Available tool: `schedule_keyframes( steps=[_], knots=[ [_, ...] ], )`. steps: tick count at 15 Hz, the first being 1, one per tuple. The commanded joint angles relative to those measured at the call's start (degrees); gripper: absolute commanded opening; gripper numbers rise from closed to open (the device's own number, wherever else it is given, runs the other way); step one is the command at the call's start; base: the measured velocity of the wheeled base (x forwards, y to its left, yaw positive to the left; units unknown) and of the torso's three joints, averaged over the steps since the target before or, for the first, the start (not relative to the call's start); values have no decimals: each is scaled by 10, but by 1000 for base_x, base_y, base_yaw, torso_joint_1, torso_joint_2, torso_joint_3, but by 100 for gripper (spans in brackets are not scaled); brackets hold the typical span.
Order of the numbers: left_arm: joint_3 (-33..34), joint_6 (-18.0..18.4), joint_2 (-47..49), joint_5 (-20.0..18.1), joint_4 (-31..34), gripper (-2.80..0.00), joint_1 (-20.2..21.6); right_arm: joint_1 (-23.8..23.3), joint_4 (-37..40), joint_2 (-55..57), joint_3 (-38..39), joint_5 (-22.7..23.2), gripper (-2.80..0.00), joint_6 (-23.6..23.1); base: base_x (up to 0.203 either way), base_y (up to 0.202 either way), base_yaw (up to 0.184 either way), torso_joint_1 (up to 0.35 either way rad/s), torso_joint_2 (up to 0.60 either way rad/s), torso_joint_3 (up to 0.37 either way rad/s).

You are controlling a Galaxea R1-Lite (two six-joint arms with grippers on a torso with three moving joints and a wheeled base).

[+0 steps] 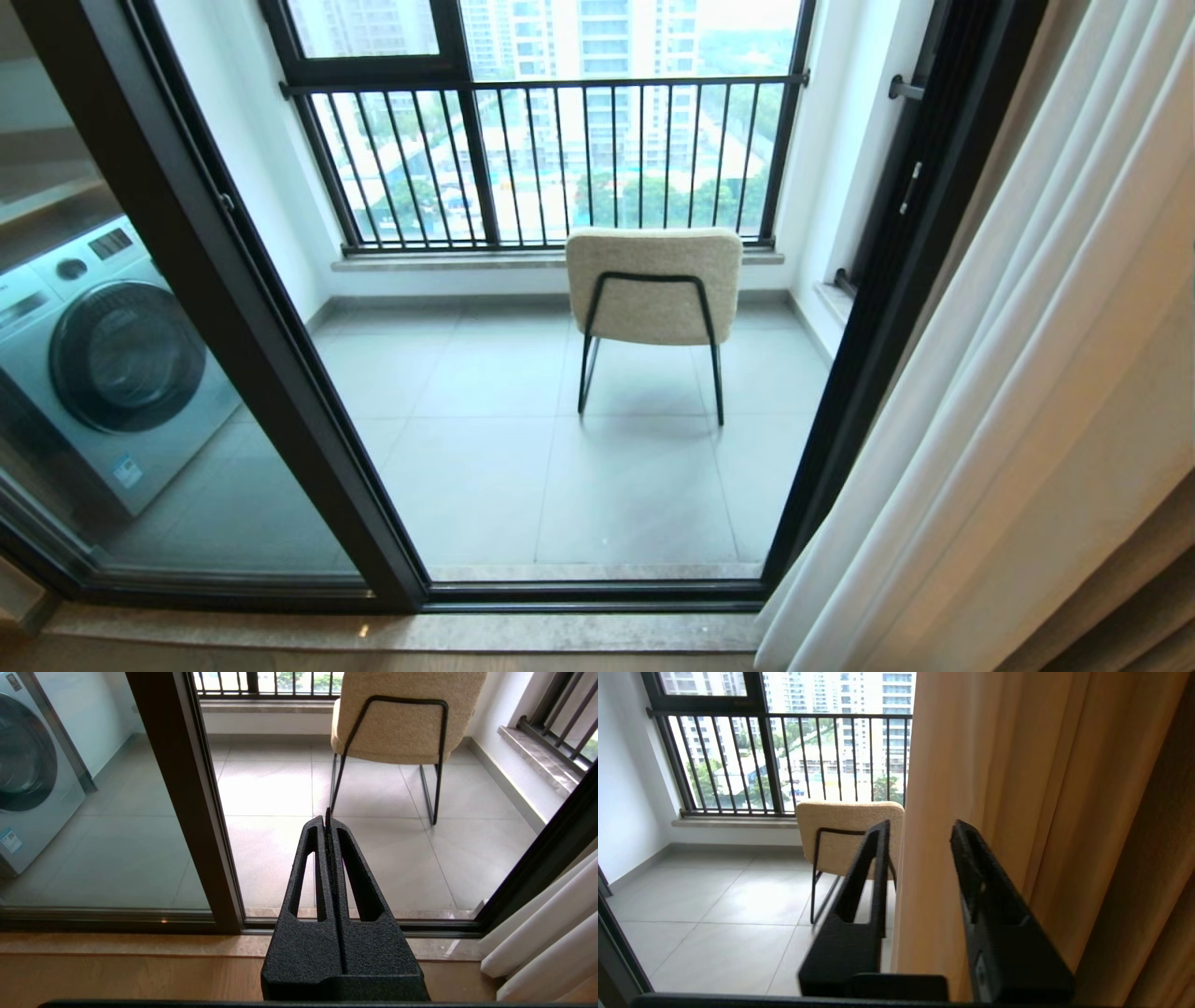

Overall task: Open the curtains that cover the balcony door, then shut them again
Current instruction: Pull the inner curtains open on both sides, then close the inner curtains on both sides

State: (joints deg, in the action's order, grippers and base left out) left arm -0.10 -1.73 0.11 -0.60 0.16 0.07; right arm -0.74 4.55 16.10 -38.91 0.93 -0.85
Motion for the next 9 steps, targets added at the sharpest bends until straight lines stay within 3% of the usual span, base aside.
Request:
schedule_keyframes(
  steps=[1,9],
  knots=[
    [0,0,0,0,0,-280,0,-2,-10,36,-20,1,0,0,0,0,0,0,0,0],
    [0,0,0,0,0,-280,0,-6,-124,101,-24,0,0,-16,0,0,0,0,0,0]
  ],
)
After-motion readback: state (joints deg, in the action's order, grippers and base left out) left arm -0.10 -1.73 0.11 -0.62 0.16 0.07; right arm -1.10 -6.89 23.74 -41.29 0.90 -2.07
